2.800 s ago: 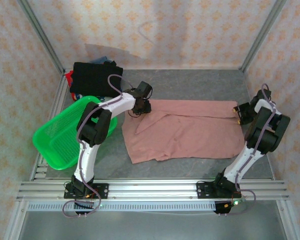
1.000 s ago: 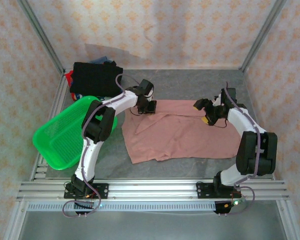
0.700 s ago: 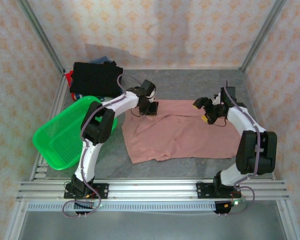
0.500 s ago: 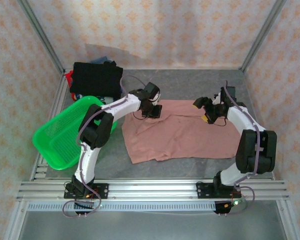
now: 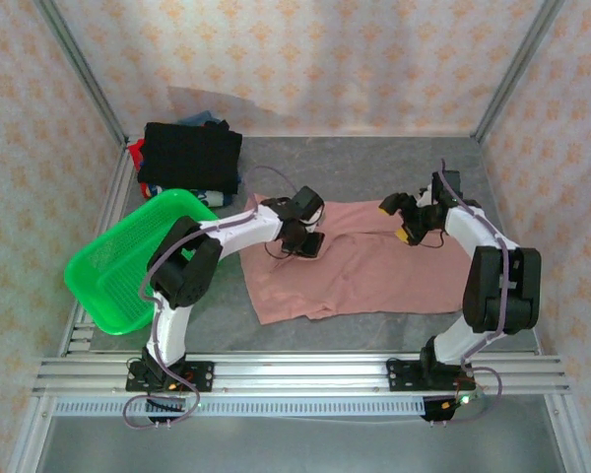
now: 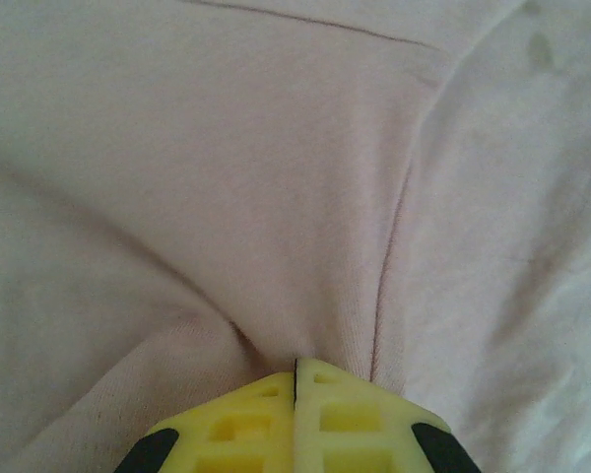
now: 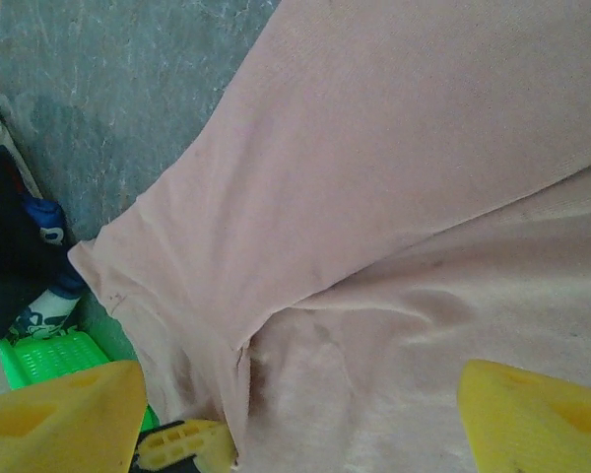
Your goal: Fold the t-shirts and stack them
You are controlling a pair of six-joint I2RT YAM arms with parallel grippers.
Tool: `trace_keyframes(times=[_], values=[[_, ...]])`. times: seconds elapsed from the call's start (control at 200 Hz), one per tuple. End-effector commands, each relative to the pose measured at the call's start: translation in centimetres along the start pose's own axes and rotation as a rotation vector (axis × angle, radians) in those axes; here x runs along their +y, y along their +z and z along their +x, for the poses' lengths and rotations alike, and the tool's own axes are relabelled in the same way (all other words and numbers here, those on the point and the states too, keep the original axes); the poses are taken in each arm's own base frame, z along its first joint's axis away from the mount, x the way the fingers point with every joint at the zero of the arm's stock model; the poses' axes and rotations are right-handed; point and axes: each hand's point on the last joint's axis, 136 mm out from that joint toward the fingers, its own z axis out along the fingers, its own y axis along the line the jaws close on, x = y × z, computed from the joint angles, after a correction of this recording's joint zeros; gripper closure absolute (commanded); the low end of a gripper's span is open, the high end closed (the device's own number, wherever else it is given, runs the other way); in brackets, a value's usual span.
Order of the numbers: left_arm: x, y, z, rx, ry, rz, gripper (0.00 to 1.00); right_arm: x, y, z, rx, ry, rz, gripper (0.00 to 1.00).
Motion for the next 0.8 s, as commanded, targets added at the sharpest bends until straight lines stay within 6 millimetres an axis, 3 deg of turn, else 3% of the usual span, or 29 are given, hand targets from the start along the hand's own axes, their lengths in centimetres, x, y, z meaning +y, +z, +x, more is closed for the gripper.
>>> trace_keyframes(times=[0.0,0.255,0.405,0.51,0.53,0.615,0.701,0.796], values=[[-1.3,-1.0,0.1,-0.033,0.031,-0.001,1.0,0.7,0.0,-0.9,-0.023,-0.016,-0.001,0.18],[-2.8,-0.6,0.7,-0.013,0.041,0.016,0.97,0.0,0.7,-0.7,-0.008,-0.003,0.015,0.18],[-4.4,-0.9,1.2,-0.007,0.065,0.103,0.69,-0.2,0.9,-0.7,-0.003,0.004,0.02,0.18],[-6.6,-3.1,0.4,-0.061,0.095,0.208,0.52,0.2,1.1,-0.1,0.019,-0.006,0.014,0.18],[-7.4,-4.7,-0.1,-0.096,0.105,0.237,0.49,0.3,1.2,0.1,0.028,-0.01,0.017,0.18],[-8.5,-7.6,-1.3,-0.159,0.099,0.306,0.46,1.0,1.7,1.4,0.074,-0.03,0.023,0.18],[-7.5,-10.0,-2.7,-0.231,0.039,0.323,0.45,1.8,2.4,3.4,0.137,-0.039,0.028,0.19],[-3.0,-10.6,-3.9,-0.285,-0.118,0.248,0.45,2.6,3.5,6.5,0.23,-0.044,0.044,0.21]])
